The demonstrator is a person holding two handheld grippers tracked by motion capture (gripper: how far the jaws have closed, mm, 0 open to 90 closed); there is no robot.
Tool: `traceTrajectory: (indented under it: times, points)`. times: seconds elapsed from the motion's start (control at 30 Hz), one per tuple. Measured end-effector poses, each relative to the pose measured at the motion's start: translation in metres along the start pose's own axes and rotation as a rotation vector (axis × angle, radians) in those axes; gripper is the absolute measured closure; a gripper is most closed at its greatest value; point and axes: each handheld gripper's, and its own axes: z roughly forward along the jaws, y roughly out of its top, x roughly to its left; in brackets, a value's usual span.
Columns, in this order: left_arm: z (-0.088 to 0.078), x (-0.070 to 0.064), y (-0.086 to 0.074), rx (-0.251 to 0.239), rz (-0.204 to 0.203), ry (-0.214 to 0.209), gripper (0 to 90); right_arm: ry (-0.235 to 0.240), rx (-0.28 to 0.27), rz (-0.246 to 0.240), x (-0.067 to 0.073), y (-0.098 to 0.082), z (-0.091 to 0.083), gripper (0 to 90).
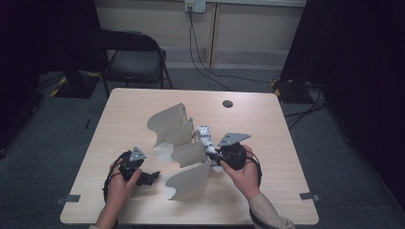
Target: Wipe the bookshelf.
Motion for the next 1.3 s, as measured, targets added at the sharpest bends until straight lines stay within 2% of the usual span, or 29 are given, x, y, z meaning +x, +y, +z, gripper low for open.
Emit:
traceTrajectory:
  times: [0.17,0.3,0.4,0.5,0.57,0.6,0.73,0.83,0.9,1.03,1.07,1.17,1.3]
  points:
    - [0.0,0.0,0.0,0.0,0.001,0.0,0.0,0.029,0.06,0.009,0.0,-0.022,0.021,80.3]
    - [0.0,0.0,0.0,-0.002,-0.001,-0.002,0.0,0.024,0.129,-0.001,0.001,-0.036,0.034,79.8]
    - [0.0,0.0,0.0,-0.002,0.0,-0.002,0.0,0.022,0.147,-0.002,0.002,-0.044,0.04,78.3]
    - [0.0,0.0,0.0,-0.002,0.0,-0.002,0.0,0.024,0.14,0.007,0.002,-0.049,0.041,71.9]
    - [0.0,0.0,0.0,-0.002,0.0,-0.002,0.0,0.003,0.141,-0.003,0.001,-0.048,0.038,61.4]
    - [0.0,0.0,0.0,-0.002,0.001,-0.002,0.0,-0.011,0.134,-0.002,0.0,-0.046,0.035,58.9]
    - [0.0,-0.001,0.0,-0.004,-0.001,-0.003,0.0,-0.043,0.082,0.013,-0.001,-0.034,0.023,50.6]
    - [0.0,0.0,0.0,-0.002,0.002,-0.003,0.0,-0.058,0.068,0.018,-0.001,-0.029,0.023,48.0]
    - [0.0,0.0,0.0,-0.003,0.003,-0.002,0.0,-0.069,0.069,0.016,-0.001,-0.027,0.027,48.3]
    - [0.0,0.0,0.0,-0.001,0.004,-0.003,0.0,-0.081,0.118,0.008,-0.003,-0.035,0.04,49.6]
    - [0.0,0.0,0.0,-0.003,0.004,-0.003,0.0,-0.088,0.125,0.003,-0.003,-0.037,0.043,52.4]
    - [0.0,0.0,0.0,-0.001,0.007,-0.003,0.0,-0.082,0.137,0.006,-0.004,-0.045,0.045,71.2]
    - [0.0,0.0,0.0,-0.001,0.007,-0.003,0.0,-0.099,0.122,0.013,-0.007,-0.045,0.034,76.5]
